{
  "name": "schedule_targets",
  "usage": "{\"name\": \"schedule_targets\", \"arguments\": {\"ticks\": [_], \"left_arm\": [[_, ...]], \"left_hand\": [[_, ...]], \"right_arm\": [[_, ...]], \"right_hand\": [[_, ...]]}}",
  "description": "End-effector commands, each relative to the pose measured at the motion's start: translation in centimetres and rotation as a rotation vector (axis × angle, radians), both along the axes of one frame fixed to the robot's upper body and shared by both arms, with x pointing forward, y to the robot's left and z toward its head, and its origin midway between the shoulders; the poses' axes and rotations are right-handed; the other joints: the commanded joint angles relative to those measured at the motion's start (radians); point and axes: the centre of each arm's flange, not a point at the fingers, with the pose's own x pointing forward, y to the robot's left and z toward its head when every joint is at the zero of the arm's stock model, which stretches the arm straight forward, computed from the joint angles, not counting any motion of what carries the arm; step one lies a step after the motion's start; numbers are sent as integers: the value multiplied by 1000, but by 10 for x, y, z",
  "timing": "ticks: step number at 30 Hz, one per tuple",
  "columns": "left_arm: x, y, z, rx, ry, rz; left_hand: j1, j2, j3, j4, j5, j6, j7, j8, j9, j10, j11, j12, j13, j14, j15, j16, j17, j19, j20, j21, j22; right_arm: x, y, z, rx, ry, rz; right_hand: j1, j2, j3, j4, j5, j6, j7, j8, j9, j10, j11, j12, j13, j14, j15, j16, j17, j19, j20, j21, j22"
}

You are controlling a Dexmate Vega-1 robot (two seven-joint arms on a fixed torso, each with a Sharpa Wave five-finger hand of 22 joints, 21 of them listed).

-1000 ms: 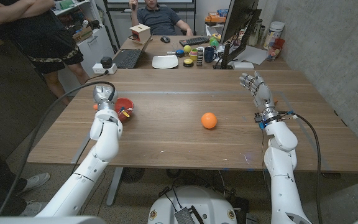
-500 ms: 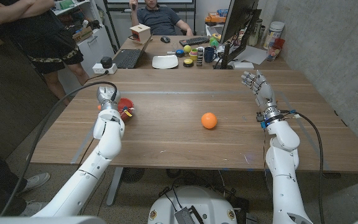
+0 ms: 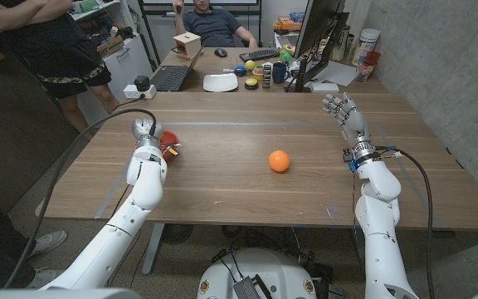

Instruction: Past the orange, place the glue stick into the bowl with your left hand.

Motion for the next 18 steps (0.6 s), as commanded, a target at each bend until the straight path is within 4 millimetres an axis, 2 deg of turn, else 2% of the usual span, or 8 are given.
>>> {"name": "schedule_targets", "arguments": {"ticks": [1, 6, 12, 14, 15, 18], "left_arm": [[8, 1, -3, -28, 27, -16], [8, 2, -2, -10, 35, -8], [11, 3, -2, -22, 99, 14], [12, 3, -3, -15, 100, 21], [12, 3, -4, -13, 96, 18], [13, 3, -5, -17, 110, 25]], "left_hand": [[87, 93, 1, 2, 6, 9, -1, 3, 3, 15, -9, -1, 1, 23, -78, -4, 2, 7, -84, 6, 2], [79, 91, -4, 6, 6, -9, 0, -6, 0, 12, -8, -8, -2, 14, -77, -15, -6, 5, -84, 9, -1], [5, 62, -29, 34, 5, -69, 1, -35, -8, -50, -8, -77, -29, -72, -67, -74, -62, -3, -84, 6, -16], [-13, 51, -35, 39, 6, -98, 1, -45, -9, -71, -7, -96, -34, -100, -66, -80, -75, -17, -70, -2, -18], [-27, 46, -39, 44, 8, -106, 5, -47, -10, -89, -5, -110, -38, -121, -64, -81, -85, -11, -73, -5, -19], [-38, 40, -43, 47, 9, -119, 8, -50, -10, -96, -7, -117, -40, -132, -64, -80, -91, -15, -69, -10, -20]], "right_arm": [[0, 2, 0, -3, -5, -4], [1, 1, 0, -2, 0, -11], [2, 2, 0, -1, -2, -13], [2, 1, 0, 7, -5, -7], [2, 1, 0, 1, -4, -10], [3, 1, 0, 6, -6, -10]], "right_hand": [[1, -6, 0, 1, 5, 8, 4, 2, 6, 6, -2, -1, 3, 9, 2, 5, 0, 4, -1, -2, 6], [1, -6, -1, 1, 5, 7, 5, 1, 6, 7, -3, 0, 3, 8, -1, 5, 0, 4, -1, -3, 6], [1, -6, -1, 1, 5, 7, 4, 1, 6, 6, -2, -1, 3, 10, 1, 6, 0, 4, -1, -4, 6], [1, -6, -1, 1, 5, 8, 5, 2, 6, 6, -2, -1, 3, 10, 1, 5, 0, 5, 0, -4, 6], [1, -6, -1, 1, 5, 8, 4, 2, 6, 5, -4, -2, 3, 10, 1, 6, 0, 5, -1, -5, 6], [1, -6, -2, 1, 5, 8, 5, 2, 6, 7, -2, -1, 3, 9, 1, 5, 0, 5, 0, -5, 6]]}}
